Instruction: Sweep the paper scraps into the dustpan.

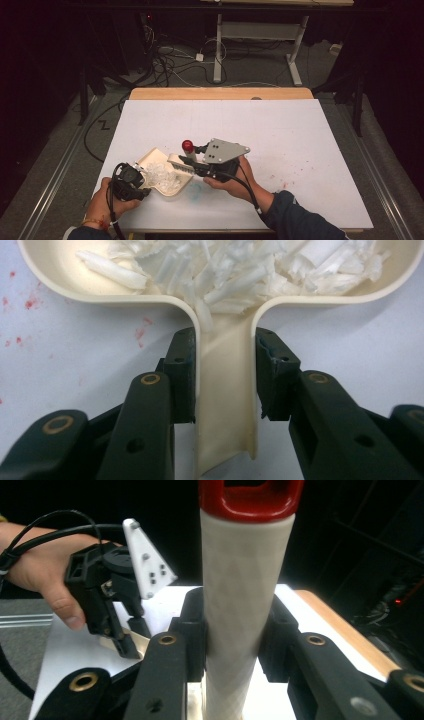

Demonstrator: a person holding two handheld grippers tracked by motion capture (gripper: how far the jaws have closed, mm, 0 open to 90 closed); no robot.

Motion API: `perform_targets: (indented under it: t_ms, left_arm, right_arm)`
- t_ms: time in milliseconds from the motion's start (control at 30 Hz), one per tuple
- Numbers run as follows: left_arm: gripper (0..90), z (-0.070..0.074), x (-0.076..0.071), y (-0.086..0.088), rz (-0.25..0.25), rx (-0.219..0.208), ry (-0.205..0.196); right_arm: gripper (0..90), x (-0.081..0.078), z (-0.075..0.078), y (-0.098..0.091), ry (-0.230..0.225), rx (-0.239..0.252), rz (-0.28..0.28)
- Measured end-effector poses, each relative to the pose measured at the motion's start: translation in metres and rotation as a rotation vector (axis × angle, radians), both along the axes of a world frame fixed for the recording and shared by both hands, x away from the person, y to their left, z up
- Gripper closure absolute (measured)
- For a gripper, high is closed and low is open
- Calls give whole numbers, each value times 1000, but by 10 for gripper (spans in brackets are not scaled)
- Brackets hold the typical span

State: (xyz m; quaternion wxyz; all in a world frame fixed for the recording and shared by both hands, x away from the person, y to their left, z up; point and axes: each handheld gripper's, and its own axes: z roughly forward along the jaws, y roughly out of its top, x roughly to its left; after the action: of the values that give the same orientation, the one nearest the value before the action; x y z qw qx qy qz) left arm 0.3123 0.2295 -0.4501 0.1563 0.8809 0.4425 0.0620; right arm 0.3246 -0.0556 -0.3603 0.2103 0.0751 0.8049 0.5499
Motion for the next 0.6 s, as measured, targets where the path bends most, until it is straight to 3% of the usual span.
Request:
perform_targets:
  t_ms: [133,400,600]
  left_arm:
    - [630,-1,2,-2,30,-12,-19]
    - [629,-4,10,-4,119,-55,-67]
    - [628,-5,14,-6,215,-91,-57]
  right_arm:
    - [700,5,5,-24,42,24,-16]
    - [699,12,13,-80,70,38,-80]
    - [699,10,18,-123,82,21,-111]
